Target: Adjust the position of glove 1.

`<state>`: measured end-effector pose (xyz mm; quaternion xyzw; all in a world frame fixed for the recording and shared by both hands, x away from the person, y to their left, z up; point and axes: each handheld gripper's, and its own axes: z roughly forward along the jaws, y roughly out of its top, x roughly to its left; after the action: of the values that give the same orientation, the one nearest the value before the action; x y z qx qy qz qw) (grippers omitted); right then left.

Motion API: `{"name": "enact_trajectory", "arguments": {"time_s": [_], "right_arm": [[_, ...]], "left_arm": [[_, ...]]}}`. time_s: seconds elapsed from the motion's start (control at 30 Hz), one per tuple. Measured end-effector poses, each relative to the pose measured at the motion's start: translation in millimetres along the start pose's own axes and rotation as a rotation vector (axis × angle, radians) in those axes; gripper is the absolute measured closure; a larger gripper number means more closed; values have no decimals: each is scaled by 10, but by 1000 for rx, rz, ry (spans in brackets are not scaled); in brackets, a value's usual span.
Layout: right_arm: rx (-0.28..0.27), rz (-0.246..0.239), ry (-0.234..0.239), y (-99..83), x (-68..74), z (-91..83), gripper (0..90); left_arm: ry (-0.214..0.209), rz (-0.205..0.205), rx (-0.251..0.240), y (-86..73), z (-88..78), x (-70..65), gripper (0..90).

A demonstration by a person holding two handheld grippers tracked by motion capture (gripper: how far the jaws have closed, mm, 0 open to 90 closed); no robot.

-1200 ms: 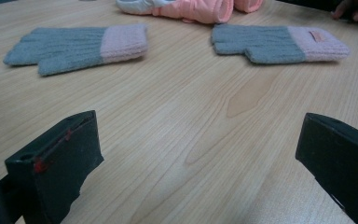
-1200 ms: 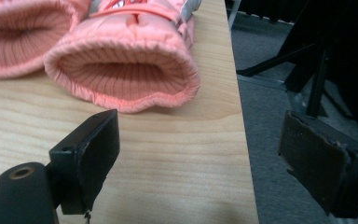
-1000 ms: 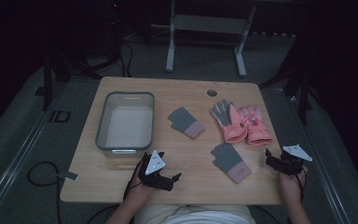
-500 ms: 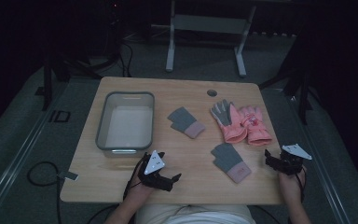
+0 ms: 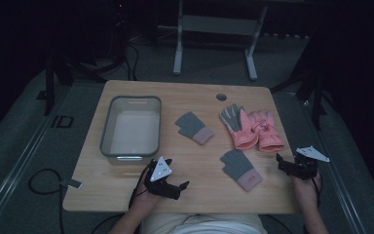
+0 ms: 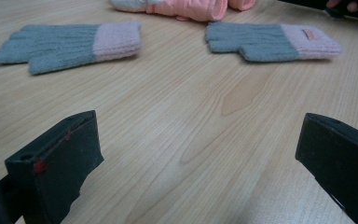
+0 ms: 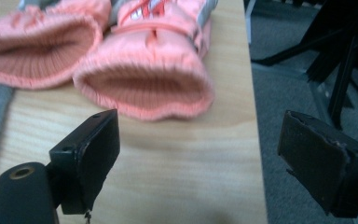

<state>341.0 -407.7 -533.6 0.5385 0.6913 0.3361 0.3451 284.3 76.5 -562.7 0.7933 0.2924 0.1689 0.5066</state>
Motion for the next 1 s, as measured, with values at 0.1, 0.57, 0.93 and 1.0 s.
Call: {"name": "enact_trajectory", "arguments": {"time_s": [0.1,0.57,0.93,1.0], "right_arm": [[-24,4,21,103,14,-38,127],[-99,-55,61,617,169,-30,113],[-108,-73,147,1107,350,-62,133],[-96,-75,159,1145,378,-47,139]], "left_arm": [[5,-5,-5,-2,-2,0,0],[5,-7,4,0,0,7,0],[4,-6,3,0,-1,5,0],[4,-6,3,0,-1,6,0]]}}
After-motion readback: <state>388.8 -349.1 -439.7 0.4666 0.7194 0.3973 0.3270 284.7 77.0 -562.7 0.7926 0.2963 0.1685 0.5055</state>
